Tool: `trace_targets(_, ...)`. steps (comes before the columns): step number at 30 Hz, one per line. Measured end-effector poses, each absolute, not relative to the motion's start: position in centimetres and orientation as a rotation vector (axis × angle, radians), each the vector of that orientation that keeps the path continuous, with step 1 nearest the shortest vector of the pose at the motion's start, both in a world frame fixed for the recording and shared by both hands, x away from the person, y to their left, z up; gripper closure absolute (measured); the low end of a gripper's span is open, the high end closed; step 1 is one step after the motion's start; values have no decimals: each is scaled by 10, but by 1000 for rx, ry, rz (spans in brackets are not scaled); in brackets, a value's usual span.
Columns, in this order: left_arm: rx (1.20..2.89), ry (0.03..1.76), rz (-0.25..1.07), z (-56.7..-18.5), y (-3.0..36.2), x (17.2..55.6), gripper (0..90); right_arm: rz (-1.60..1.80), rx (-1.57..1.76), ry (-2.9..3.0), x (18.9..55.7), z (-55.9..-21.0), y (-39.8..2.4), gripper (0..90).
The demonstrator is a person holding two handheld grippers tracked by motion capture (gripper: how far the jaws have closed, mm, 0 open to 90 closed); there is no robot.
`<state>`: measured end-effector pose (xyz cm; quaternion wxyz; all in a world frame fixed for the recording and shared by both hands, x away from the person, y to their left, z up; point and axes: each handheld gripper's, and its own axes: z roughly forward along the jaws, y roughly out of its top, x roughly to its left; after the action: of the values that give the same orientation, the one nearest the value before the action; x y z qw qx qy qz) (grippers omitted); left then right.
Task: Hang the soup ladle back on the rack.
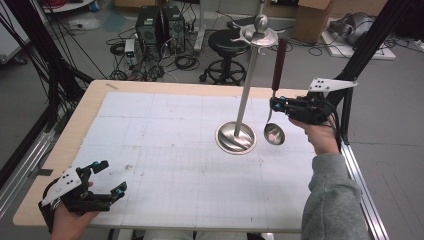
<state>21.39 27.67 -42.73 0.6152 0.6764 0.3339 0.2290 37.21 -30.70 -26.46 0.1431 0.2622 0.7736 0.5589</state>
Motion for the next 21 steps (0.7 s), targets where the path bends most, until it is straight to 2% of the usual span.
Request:
trace_targets(14,1558,758,563,-424,277,213,18,1527,756,2168,372,-266,-296,819)
trace_targets(19,1541,774,567,-424,280,214,18,1536,721,2102,367,-267,-298,694)
trace_targets(20,1543,774,566,-424,280,215,18,1533,730,2085,364,-267,-299,614)
trace_targets(21,1542,772,563,-424,279,216,18,1533,730,2085,364,-267,-299,614)
